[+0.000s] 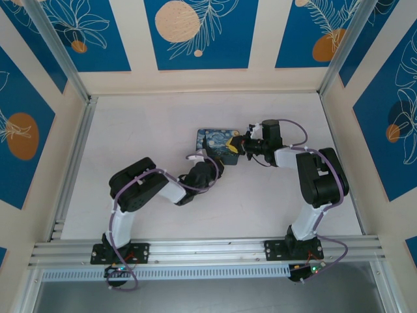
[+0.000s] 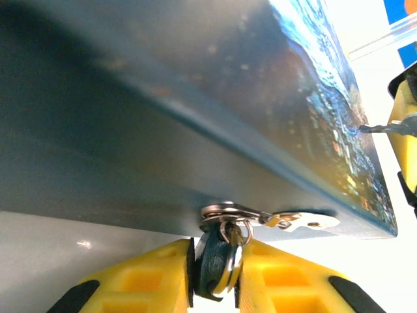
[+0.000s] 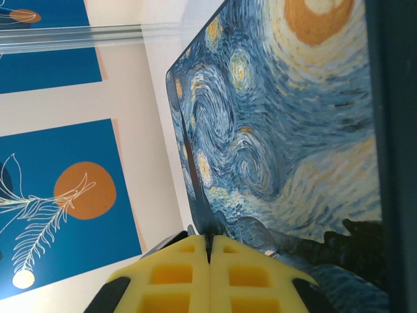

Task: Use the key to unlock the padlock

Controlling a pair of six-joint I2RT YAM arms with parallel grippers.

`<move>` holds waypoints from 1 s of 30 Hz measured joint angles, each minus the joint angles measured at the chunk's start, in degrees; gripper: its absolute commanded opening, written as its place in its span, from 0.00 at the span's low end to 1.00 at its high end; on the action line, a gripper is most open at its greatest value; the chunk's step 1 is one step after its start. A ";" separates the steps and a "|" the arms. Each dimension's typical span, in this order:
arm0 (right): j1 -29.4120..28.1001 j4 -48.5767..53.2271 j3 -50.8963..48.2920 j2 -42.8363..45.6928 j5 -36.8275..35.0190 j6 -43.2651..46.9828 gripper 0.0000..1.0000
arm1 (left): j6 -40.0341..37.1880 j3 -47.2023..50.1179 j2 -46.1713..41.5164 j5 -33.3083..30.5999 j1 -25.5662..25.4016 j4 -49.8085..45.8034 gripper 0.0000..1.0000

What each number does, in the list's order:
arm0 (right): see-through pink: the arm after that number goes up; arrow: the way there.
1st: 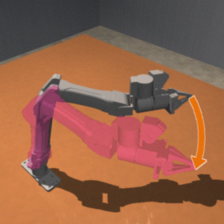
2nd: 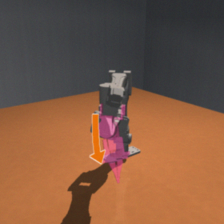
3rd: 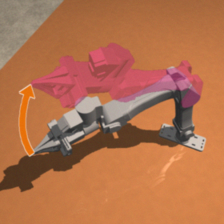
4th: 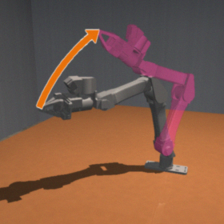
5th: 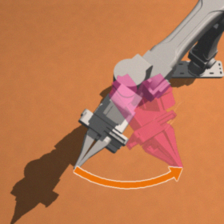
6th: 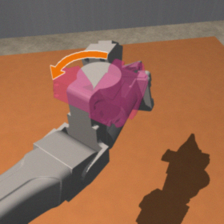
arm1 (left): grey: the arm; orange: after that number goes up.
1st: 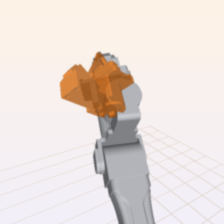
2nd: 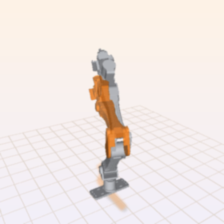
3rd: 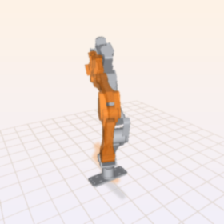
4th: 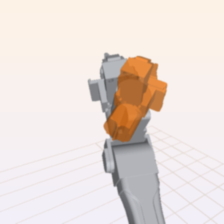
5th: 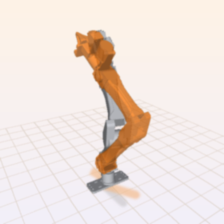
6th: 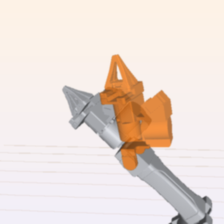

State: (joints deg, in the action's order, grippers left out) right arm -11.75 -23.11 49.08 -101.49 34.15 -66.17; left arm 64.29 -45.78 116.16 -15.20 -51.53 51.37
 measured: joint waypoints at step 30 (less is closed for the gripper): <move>3.39 3.93 -1.70 8.59 1.92 1.81 0.00 | 0.46 -2.54 -3.32 6.95 1.62 -9.70 0.00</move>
State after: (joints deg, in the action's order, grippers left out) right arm -8.36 -19.18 47.37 -92.90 36.07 -64.36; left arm 64.75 -48.31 112.84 -8.25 -49.91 41.67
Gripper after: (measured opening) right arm 0.065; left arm 0.078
